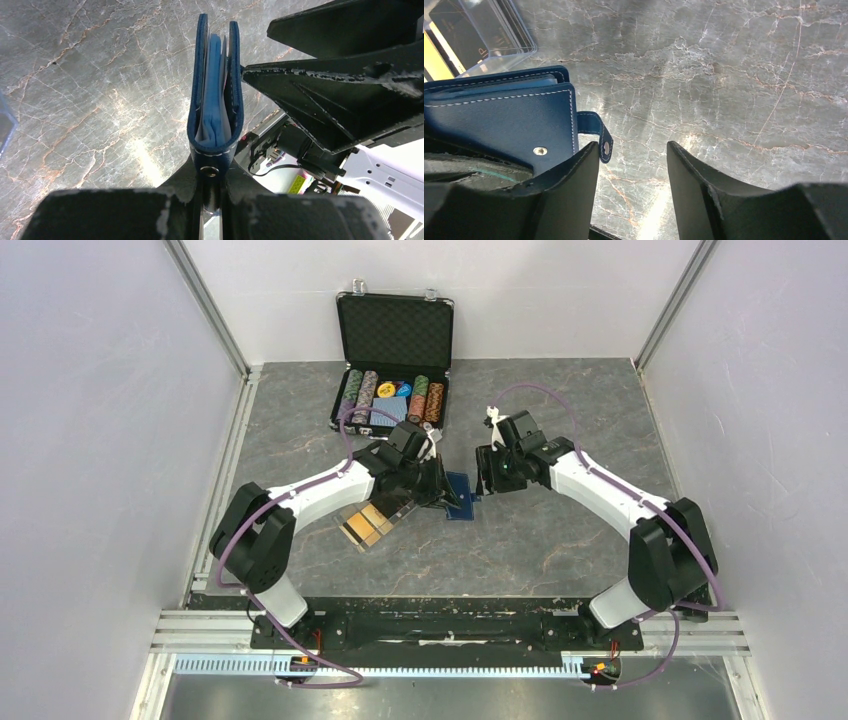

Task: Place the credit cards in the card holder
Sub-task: Open the card holder.

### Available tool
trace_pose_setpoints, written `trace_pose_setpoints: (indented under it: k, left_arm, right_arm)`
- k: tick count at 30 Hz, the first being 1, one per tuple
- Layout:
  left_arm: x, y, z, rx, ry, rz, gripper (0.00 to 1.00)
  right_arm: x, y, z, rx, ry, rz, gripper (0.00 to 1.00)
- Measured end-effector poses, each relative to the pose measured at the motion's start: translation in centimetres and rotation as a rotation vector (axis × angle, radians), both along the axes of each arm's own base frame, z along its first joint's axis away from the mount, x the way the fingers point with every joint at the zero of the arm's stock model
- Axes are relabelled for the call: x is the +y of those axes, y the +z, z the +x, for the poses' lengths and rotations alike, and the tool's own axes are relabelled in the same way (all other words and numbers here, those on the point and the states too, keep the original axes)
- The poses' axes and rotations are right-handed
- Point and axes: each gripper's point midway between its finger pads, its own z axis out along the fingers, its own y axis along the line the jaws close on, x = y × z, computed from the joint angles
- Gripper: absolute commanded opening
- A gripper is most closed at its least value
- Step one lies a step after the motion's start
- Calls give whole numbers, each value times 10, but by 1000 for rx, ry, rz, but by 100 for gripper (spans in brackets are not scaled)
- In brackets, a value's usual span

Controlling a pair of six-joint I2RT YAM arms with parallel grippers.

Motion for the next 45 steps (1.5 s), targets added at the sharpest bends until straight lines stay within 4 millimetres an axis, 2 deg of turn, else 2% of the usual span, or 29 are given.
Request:
trace_pose_setpoints:
  k: [5, 9, 11, 20, 22, 23, 24, 26, 27, 28, 31, 33, 34, 36, 38, 40, 45]
  left_arm:
    - [0, 0, 0, -10, -8, 3, 2]
    - [1, 0, 1, -19, -16, 4, 2]
    - [0, 0, 1, -19, -17, 4, 2]
    - [2, -1, 0, -14, -15, 11, 2]
    - [2, 0, 0, -16, -15, 11, 2]
    - [2, 1, 0, -18, -15, 9, 2]
    - [2, 2, 0, -20, -15, 7, 2]
    - [2, 4, 0, -25, -15, 3, 3]
    - [2, 5, 0, -28, -15, 1, 8]
    - [2, 7, 0, -31, -14, -1, 16]
    - [2, 10, 1, -43, -11, -6, 47]
    - [4, 14, 5, -68, 6, -2, 64]
    - [5, 17, 8, -87, 20, 4, 79]
    - [12, 23, 13, -130, 52, 28, 92]
    - [24, 33, 18, -185, 98, 65, 100]
    - [37, 50, 23, -258, 146, 90, 100]
    - [73, 107, 31, -491, 239, 107, 100]
  right_arm:
    - [-2, -5, 0, 11, 3, -16, 50]
    - [9, -3, -1, 10, 31, 39, 49]
    - [14, -3, -1, 11, 40, 64, 45]
    - [25, -8, -6, 44, 60, 134, 26]
    - [26, -8, -6, 46, 62, 139, 18]
    - [27, -8, -6, 46, 65, 144, 4]
    - [28, -7, -6, 45, 69, 150, 0]
    - [30, -6, -7, 43, 80, 158, 0]
    - [31, -6, -7, 43, 81, 161, 0]
    - [31, -5, -7, 42, 84, 163, 0]
    - [30, -4, -5, 38, 90, 171, 0]
    - [29, -2, -4, 35, 96, 179, 0]
    - [28, 0, -3, 32, 98, 185, 0]
    - [27, 9, 2, 13, 105, 200, 0]
    - [27, 25, 7, -26, 124, 222, 0]
    - [31, 47, 13, -82, 158, 252, 0]
    - [44, 107, 15, -234, 283, 328, 0]
